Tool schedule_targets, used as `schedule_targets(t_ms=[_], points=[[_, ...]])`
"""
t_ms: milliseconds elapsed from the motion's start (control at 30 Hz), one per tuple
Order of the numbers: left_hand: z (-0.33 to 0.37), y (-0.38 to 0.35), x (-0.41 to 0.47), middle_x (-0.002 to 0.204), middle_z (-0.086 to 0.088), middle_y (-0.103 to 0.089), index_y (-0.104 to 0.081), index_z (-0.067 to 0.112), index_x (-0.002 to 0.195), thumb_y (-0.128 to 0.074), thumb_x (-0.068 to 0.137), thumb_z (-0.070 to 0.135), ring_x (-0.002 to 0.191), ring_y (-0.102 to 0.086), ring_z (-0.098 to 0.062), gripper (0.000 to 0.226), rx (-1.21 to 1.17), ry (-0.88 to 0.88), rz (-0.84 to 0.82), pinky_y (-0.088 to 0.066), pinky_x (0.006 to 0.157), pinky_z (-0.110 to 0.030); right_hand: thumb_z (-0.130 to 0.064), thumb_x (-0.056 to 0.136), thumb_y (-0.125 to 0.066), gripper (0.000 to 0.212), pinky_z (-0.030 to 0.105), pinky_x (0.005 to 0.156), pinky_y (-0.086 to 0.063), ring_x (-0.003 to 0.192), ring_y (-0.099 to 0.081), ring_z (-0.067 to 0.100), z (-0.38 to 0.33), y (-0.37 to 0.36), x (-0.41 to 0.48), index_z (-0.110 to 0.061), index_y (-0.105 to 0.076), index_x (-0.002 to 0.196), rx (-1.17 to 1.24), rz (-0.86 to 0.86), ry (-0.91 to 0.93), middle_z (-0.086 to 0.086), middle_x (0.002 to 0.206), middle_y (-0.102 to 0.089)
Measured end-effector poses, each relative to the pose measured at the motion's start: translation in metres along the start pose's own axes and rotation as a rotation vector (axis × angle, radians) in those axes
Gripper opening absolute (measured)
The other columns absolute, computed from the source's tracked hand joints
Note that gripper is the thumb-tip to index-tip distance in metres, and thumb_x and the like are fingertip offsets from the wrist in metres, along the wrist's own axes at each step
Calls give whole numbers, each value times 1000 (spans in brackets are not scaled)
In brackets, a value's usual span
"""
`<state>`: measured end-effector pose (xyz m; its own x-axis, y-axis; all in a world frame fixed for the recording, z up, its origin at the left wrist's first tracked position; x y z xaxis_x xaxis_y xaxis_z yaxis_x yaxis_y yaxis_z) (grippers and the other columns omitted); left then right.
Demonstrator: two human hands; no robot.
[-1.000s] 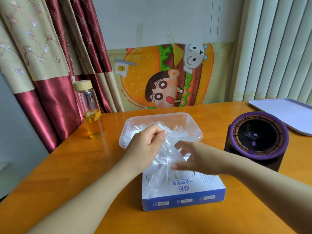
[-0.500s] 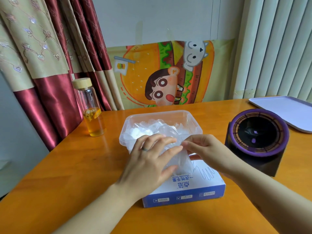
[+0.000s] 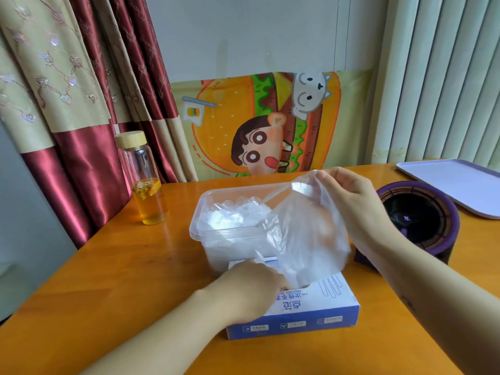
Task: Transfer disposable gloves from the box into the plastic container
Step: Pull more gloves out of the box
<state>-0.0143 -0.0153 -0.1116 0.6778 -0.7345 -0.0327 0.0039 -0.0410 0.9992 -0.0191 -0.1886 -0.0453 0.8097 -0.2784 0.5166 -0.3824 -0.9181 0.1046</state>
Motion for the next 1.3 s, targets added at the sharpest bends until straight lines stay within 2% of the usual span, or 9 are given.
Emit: schedule_targets(t_ms=[100,267,433,533,600,800,967,1133,1300], points=[[-1,24,-11,130,12,-55,-52,32,130,-42,99,31,114,-52,-8,32,-199,36,73,-41,98,-25,-24,95,-53,22,23,70,-47,74,-60,10,-11,2,10,-15,-66,80,53,-123,4,-3,74,-65],[-41,64,-29,76,15,-64,-65,16,83,-49,95,26,73,-56,0,22,-685,180,484,-43,64,-12,-22,95,-51,24,10,57,-46,60,-59,1,-19,-2,24,-12,-62,76,166,-354,-122,-8,65,-64],[-66,83,-29,128,-5,-63,-52,22,134,-43,82,71,114,-62,-23,72,-1773,100,229,-55,85,-38,-14,89,-55,15,20,67,-50,67,-63,10,-20,-18,34,-10,-66,79,355,-553,-280,0,73,-67],[-64,87,-28,133,1,-60,-42,42,132,-82,38,71,117,-61,-19,107,-1733,134,297,-55,88,-39,-10,87,-60,7,26,67,-51,70,-62,17,-16,-30,40,-4,-64,85,394,-668,-320,8,78,-65],[-60,92,-22,121,15,-63,-33,45,138,-89,38,59,105,-64,0,116,-1610,156,353,-57,77,-25,-5,92,-51,12,20,60,-52,63,-64,13,-16,-38,42,0,-61,87,378,-718,-335,5,72,-67],[-72,92,16,99,-10,-70,-64,19,108,-70,84,4,85,-65,-22,29,-1333,369,653,-55,79,-36,-24,98,-45,23,23,70,-54,72,-68,11,-15,-47,54,-12,-65,98,306,-611,-436,3,81,-74],[-100,89,43,65,-3,-58,-61,26,79,-55,86,0,64,-53,-22,28,-1256,544,819,-43,63,-32,-69,66,-57,58,41,83,-54,97,-67,22,-1,-40,55,-37,-49,113,302,-407,-410,5,117,-62],[-112,80,64,72,-1,-61,-56,31,77,-58,90,9,70,-58,-21,26,-1255,654,829,-48,70,-31,-40,76,-73,46,17,81,-51,104,-56,-6,-3,-40,39,-49,-39,105,-268,-301,219,-40,111,-47],[-109,72,76,69,-5,-61,-61,22,78,-62,69,7,62,-53,-22,17,-1312,659,719,-42,60,-27,-9,86,-62,23,19,93,-40,127,-43,14,21,-53,57,-32,-58,84,-668,-398,295,-5,140,-42]])
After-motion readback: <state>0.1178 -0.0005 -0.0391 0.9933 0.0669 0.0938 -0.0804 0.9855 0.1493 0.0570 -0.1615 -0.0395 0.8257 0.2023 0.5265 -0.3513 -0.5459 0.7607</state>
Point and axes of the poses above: each hand's wrist, its own x-axis towards the middle knuckle, its own y-axis out of the back of the hand, z = x × y, the point moved 1 cm from there along x, towards the middle knuckle
